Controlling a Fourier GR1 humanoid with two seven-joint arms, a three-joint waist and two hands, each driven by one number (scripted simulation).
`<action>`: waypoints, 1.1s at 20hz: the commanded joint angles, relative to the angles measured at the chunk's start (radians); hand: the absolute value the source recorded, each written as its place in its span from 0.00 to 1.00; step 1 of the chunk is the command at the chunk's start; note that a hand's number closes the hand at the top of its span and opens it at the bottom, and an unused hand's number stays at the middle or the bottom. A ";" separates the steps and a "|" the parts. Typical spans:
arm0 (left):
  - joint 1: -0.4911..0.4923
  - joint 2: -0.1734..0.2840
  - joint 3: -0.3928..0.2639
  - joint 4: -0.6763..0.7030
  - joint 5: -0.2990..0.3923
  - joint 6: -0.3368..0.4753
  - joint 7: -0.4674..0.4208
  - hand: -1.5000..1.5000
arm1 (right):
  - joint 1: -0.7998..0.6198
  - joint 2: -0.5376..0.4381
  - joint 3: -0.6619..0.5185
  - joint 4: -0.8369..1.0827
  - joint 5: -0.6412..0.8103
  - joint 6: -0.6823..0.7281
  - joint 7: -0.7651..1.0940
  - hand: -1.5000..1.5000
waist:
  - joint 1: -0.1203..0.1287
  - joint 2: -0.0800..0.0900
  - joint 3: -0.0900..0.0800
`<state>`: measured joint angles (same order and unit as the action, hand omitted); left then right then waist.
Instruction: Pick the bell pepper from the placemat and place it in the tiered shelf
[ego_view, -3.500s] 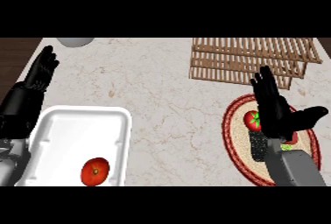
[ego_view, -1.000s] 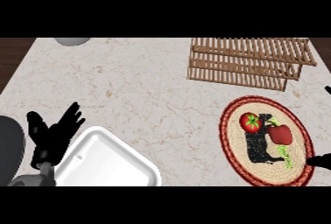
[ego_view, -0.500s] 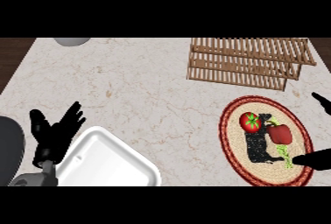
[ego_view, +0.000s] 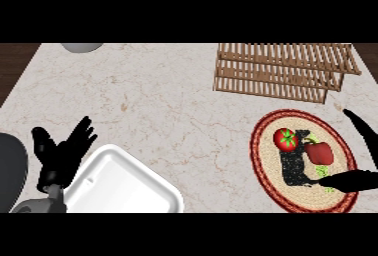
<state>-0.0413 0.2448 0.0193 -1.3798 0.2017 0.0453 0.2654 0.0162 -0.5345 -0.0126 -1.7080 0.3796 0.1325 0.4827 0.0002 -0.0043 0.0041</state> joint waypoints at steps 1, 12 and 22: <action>-0.001 -0.056 -0.029 0.058 -0.045 0.024 -0.018 0.50 | -0.034 0.042 0.009 0.106 0.079 -0.024 -0.043 0.00 | 0.001 0.005 -0.004; 0.011 -0.056 0.016 0.095 -0.060 -0.014 -0.060 0.50 | -0.102 0.068 -0.056 0.268 0.184 -0.061 -0.143 0.00 | 0.002 0.006 -0.004; -0.014 -0.037 0.051 0.038 -0.053 -0.049 0.033 0.50 | -0.138 0.174 -0.053 0.433 0.258 -0.171 -0.295 0.00 | 0.001 0.005 -0.004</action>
<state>-0.0482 0.2136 0.0663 -1.3738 0.1608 0.0027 0.2756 -0.1320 -0.3790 -0.0535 -1.3357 0.6194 -0.0079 0.2635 0.0032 -0.0054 0.0039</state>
